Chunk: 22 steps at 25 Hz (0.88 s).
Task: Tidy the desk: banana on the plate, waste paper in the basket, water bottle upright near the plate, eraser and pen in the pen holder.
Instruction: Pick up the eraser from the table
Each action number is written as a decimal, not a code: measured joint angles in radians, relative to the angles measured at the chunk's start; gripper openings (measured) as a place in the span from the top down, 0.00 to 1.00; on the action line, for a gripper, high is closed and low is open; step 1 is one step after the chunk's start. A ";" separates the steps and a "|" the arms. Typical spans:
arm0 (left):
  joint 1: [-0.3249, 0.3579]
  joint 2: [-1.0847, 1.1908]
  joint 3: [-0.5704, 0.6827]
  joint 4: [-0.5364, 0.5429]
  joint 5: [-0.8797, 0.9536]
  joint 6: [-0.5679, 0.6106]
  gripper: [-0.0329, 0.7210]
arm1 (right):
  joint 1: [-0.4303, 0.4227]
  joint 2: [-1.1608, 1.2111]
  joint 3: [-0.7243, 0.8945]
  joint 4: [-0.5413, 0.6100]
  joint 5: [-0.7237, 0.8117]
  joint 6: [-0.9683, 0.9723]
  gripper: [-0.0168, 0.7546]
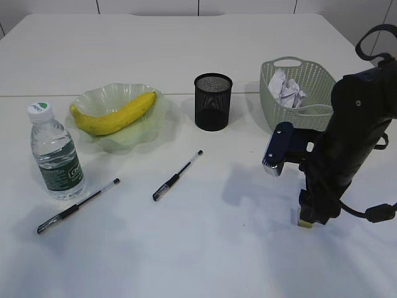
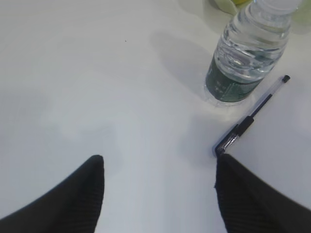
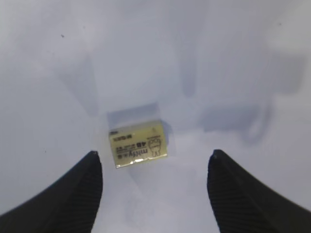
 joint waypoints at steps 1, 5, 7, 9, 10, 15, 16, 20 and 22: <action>0.000 0.000 0.000 0.000 0.000 0.000 0.27 | 0.000 0.000 0.000 0.004 -0.002 -0.005 0.33; 0.000 0.000 0.000 0.000 0.000 0.000 0.27 | 0.000 0.016 0.000 0.018 -0.006 -0.019 0.33; 0.000 0.000 0.000 0.000 0.002 0.000 0.27 | 0.000 0.042 0.000 0.025 -0.008 -0.019 0.33; 0.000 0.000 0.000 0.000 0.008 0.000 0.27 | 0.000 0.064 0.000 0.035 -0.013 -0.019 0.33; 0.000 0.000 0.000 0.000 0.009 0.000 0.27 | 0.000 0.071 0.000 0.036 -0.017 -0.021 0.33; 0.000 0.000 0.000 0.000 0.017 0.000 0.27 | 0.000 0.086 0.000 0.041 -0.057 -0.021 0.33; 0.000 0.000 0.000 0.000 0.017 0.000 0.27 | 0.000 0.086 0.000 0.041 -0.061 -0.021 0.33; 0.000 0.000 0.000 0.000 0.018 0.000 0.28 | 0.000 0.086 0.000 0.041 -0.061 -0.021 0.36; 0.000 0.000 0.000 0.000 0.018 0.000 0.28 | 0.000 0.086 0.000 0.041 -0.061 -0.021 0.37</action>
